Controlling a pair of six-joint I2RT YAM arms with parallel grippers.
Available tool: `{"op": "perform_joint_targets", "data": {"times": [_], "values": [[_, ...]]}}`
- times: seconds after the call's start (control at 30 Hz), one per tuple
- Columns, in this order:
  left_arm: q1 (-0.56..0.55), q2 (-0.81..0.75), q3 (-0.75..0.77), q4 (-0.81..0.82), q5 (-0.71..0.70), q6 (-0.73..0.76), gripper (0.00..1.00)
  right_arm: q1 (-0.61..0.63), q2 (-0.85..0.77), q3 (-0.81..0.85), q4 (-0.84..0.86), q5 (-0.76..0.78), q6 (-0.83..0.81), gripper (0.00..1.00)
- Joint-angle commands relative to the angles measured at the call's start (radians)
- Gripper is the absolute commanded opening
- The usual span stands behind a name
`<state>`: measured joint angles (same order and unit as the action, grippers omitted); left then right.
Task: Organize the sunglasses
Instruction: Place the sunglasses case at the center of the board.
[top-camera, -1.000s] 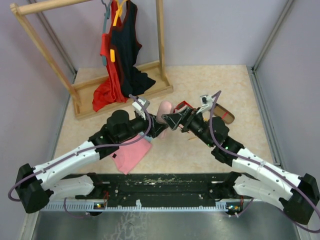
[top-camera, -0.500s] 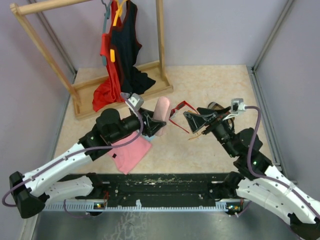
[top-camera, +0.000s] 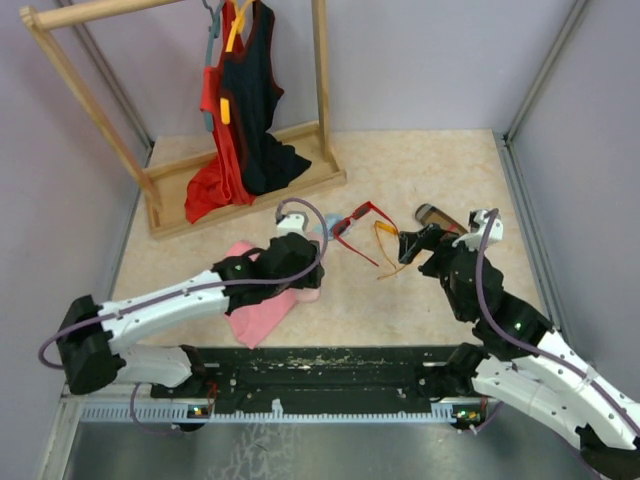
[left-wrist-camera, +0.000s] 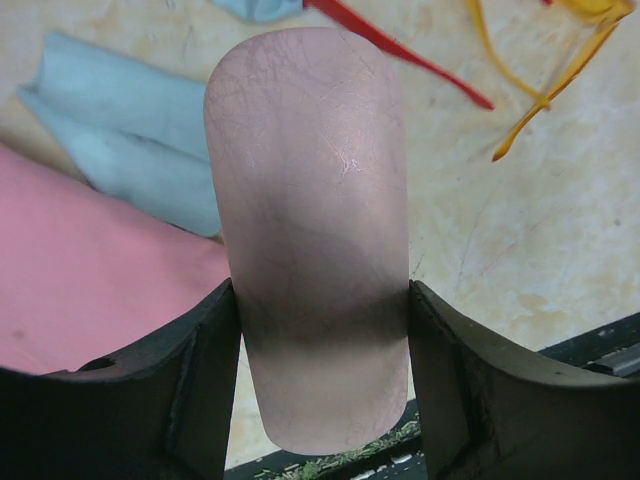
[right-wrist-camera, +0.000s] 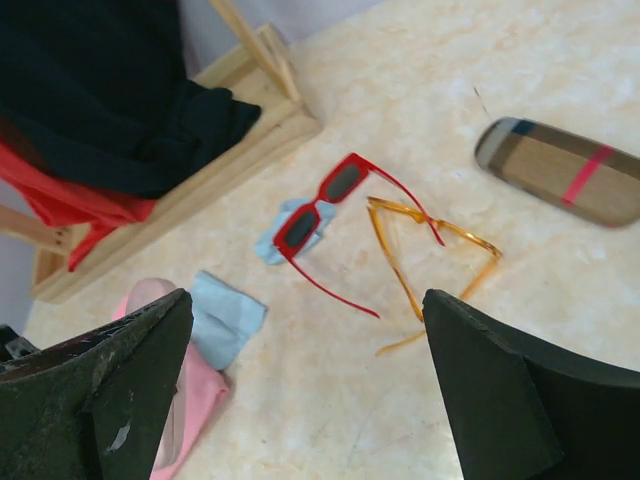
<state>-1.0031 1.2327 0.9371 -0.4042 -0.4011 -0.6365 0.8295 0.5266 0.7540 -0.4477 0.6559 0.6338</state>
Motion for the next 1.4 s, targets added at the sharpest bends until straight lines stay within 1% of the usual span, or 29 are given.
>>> {"op": "perform_joint_targets", "data": {"times": [0.0,0.1,0.23,0.33,0.4,0.6,0.67,0.73,0.8,0.87,0.93,0.97,1.0,1.17,1.3,1.37], "values": [[-0.08,0.12,-0.001,0.004,-0.119,-0.184,0.0,0.008,0.037,0.062,-0.123,0.067,0.05,0.98],[-0.1,0.224,0.017,0.054,-0.13,-0.192,0.0,0.009,0.047,0.054,-0.145,0.043,0.049,0.98],[-0.1,0.363,0.086,0.046,-0.108,-0.219,0.01,0.008,0.058,0.034,-0.148,-0.018,0.045,0.98],[-0.1,0.428,0.103,0.085,-0.069,-0.218,0.01,0.008,0.059,0.012,-0.155,-0.042,0.055,0.97],[-0.101,0.461,0.119,0.098,-0.052,-0.217,0.04,0.009,0.058,-0.001,-0.166,-0.041,0.068,0.96],[-0.099,0.512,0.126,0.126,-0.029,-0.21,0.17,0.009,0.072,-0.028,-0.178,-0.044,0.089,0.96],[-0.1,0.525,0.125,0.136,-0.02,-0.206,0.24,0.009,0.078,-0.03,-0.178,-0.049,0.089,0.96],[-0.098,0.54,0.131,0.132,-0.014,-0.206,0.32,0.009,0.081,-0.031,-0.178,-0.054,0.089,0.96],[-0.098,0.549,0.136,0.125,-0.01,-0.204,0.45,0.009,0.075,-0.036,-0.18,-0.053,0.095,0.96],[-0.098,0.547,0.137,0.116,-0.012,-0.203,0.55,0.009,0.064,-0.045,-0.185,-0.048,0.104,0.96],[-0.097,0.536,0.138,0.103,-0.024,-0.202,0.61,0.009,0.056,-0.052,-0.196,-0.037,0.115,0.96],[-0.097,0.523,0.139,0.096,-0.032,-0.199,0.67,0.009,0.053,-0.054,-0.203,-0.03,0.116,0.95],[-0.096,0.512,0.141,0.091,-0.04,-0.196,0.7,0.009,0.053,-0.054,-0.212,-0.024,0.114,0.95],[-0.059,0.416,0.138,0.083,-0.04,-0.15,0.8,0.008,0.048,-0.044,-0.235,-0.006,0.079,0.95],[-0.011,0.283,0.09,0.117,-0.015,-0.09,0.92,0.008,0.044,-0.039,-0.228,-0.023,0.043,0.95],[0.028,0.201,0.046,0.15,-0.002,-0.059,0.94,0.008,0.05,-0.04,-0.207,-0.039,0.027,0.94]]}}
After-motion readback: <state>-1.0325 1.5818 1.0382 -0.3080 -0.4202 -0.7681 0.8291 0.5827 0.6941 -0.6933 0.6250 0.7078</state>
